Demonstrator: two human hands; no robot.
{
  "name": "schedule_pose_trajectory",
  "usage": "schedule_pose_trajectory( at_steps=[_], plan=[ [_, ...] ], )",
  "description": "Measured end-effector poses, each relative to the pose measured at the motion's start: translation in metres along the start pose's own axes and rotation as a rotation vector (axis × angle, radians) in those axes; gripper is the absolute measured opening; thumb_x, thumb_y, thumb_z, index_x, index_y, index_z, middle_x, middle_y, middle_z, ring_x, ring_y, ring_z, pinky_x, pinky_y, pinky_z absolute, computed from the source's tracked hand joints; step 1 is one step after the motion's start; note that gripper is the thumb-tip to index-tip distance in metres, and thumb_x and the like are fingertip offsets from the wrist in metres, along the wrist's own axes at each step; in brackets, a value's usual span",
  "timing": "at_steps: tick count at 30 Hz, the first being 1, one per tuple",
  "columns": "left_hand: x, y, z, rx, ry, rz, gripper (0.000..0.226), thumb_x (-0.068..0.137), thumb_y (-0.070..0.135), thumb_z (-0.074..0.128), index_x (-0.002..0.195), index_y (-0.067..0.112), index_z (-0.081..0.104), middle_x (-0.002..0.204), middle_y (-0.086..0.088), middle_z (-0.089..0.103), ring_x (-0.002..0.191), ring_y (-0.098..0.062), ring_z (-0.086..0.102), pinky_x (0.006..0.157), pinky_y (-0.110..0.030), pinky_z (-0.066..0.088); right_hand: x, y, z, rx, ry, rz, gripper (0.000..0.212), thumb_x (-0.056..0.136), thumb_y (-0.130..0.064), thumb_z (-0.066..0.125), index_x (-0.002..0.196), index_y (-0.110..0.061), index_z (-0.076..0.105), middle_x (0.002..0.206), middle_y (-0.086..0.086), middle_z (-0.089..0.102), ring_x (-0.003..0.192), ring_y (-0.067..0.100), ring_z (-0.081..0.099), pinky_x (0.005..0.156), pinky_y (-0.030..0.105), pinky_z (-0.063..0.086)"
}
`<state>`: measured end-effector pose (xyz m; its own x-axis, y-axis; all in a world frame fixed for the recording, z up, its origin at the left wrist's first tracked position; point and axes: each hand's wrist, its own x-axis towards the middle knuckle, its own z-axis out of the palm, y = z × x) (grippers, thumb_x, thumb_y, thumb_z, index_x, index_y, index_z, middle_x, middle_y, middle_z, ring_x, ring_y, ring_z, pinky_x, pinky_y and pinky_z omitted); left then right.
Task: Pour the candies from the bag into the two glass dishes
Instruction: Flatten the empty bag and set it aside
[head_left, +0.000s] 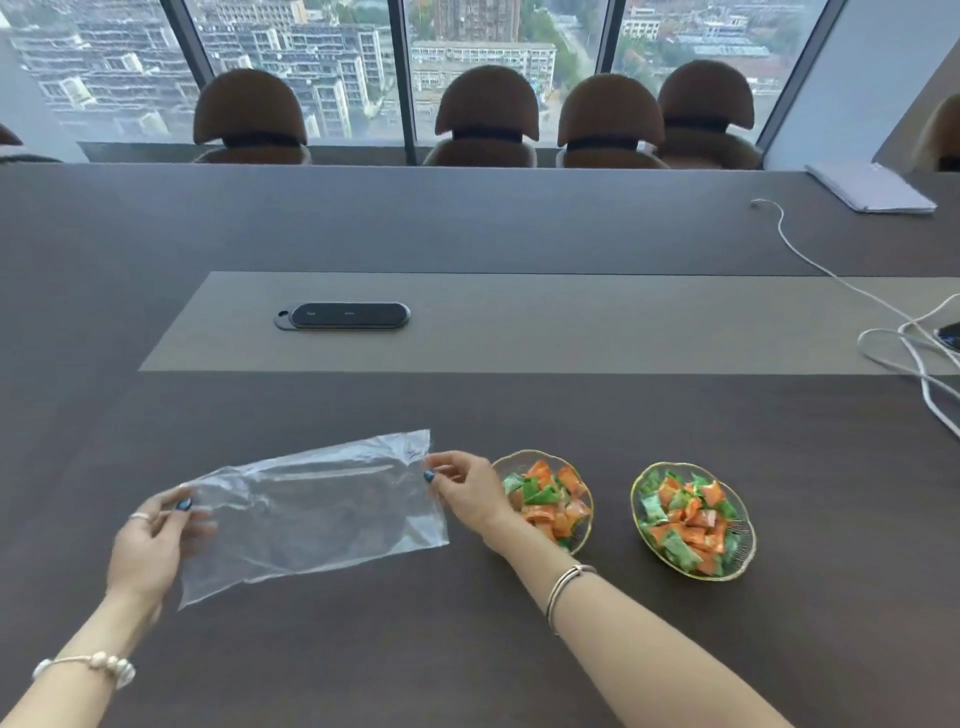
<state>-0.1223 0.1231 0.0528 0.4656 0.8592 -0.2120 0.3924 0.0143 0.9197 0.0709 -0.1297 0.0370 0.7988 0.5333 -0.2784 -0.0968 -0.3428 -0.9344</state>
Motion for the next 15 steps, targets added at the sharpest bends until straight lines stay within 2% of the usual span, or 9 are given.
schedule_pose_trajectory(
  at_steps=[5, 8, 10, 12, 15],
  plan=[
    [0.039, -0.012, -0.012, -0.071, 0.022, -0.056, 0.028, 0.094, 0.001, 0.039, 0.096, 0.02, 0.059, 0.051, 0.02, 0.068, 0.047, 0.005, 0.062, 0.049, -0.005, 0.048, 0.022, -0.011, 0.037, -0.056, -0.037, 0.051, 0.031, 0.082, -0.007, 0.05, 0.106, -0.016, 0.068, 0.083, 0.0, 0.062, 0.062, 0.001, 0.051, 0.066, 0.015, 0.044],
    [0.06, -0.012, -0.006, -0.088, 0.018, -0.05, 0.021, 0.092, 0.001, 0.045, 0.104, 0.014, 0.056, 0.049, 0.018, 0.066, 0.047, 0.005, 0.061, 0.05, -0.006, 0.049, 0.033, -0.012, 0.043, -0.076, 0.004, 0.062, 0.031, 0.083, -0.007, 0.05, 0.107, -0.017, 0.068, 0.085, 0.001, 0.063, 0.063, 0.003, 0.053, 0.066, 0.017, 0.043],
    [0.073, -0.015, -0.002, -0.08, 0.003, -0.048, 0.02, 0.09, 0.003, 0.051, 0.107, 0.01, 0.059, 0.056, 0.01, 0.067, 0.054, -0.002, 0.061, 0.058, -0.013, 0.052, 0.039, -0.009, 0.047, -0.087, 0.028, 0.073, 0.031, 0.083, -0.008, 0.05, 0.107, -0.017, 0.067, 0.085, 0.001, 0.063, 0.066, 0.006, 0.054, 0.065, 0.016, 0.043],
    [0.083, -0.02, 0.002, -0.075, -0.018, -0.06, 0.025, 0.088, 0.005, 0.054, 0.112, 0.009, 0.06, 0.072, 0.001, 0.063, 0.065, -0.01, 0.055, 0.064, -0.018, 0.05, 0.042, -0.005, 0.052, -0.09, 0.036, 0.083, 0.029, 0.084, -0.009, 0.051, 0.107, -0.017, 0.067, 0.085, 0.001, 0.063, 0.07, 0.01, 0.055, 0.066, 0.018, 0.044],
    [0.093, -0.026, 0.005, -0.051, -0.034, -0.077, 0.023, 0.088, 0.006, 0.056, 0.11, 0.01, 0.06, 0.076, -0.002, 0.059, 0.066, -0.012, 0.053, 0.056, -0.013, 0.05, 0.044, -0.001, 0.059, -0.083, 0.041, 0.101, 0.027, 0.085, -0.01, 0.053, 0.107, -0.017, 0.066, 0.084, -0.001, 0.062, 0.072, 0.009, 0.055, 0.071, 0.022, 0.044]
  ],
)
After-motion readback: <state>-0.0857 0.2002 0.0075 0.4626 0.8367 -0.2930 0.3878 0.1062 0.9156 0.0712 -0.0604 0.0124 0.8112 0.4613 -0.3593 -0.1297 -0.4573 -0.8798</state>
